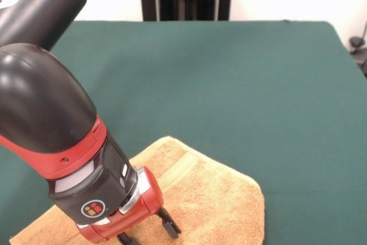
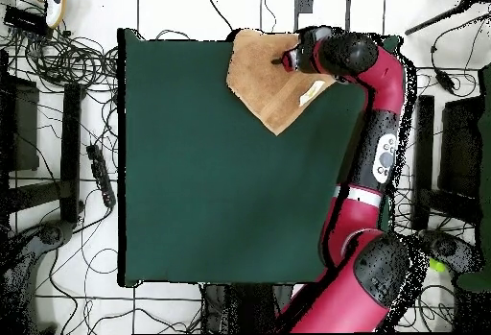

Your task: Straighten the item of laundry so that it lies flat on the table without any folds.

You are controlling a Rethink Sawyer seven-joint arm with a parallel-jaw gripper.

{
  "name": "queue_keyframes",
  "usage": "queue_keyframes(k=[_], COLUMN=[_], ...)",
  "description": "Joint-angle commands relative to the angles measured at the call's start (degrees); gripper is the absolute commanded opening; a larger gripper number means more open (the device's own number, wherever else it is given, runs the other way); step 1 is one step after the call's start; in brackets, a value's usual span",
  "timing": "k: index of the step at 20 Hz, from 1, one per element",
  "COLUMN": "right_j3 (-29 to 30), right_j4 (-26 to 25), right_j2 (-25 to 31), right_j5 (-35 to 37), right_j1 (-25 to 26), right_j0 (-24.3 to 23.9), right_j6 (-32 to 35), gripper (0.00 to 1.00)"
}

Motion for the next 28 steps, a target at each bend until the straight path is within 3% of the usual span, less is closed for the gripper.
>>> queue_keyframes(k=[1,4,15,21,24,28], right_j3=[3.3,9.3,14.2,20.3,22.6,23.4], right_j4=[-7.5,-2.4,7.8,12.8,14.5,18.3], right_j2=[-25.6,-29.0,-37.9,-42.6,-44.9,-48.1], right_j5=[-3.5,-13.0,-14.1,-21.4,-24.7,-23.2], right_j1=[11.1,10.0,6.1,3.4,1.9,0.7], right_j0=[-2.3,-5.0,-4.4,-5.3,-5.2,-4.2], right_j6=[24.0,28.0,22.5,28.9,29.0,30.1], gripper=[1.00,1.00,1.00,1.00,1.00,1.00])
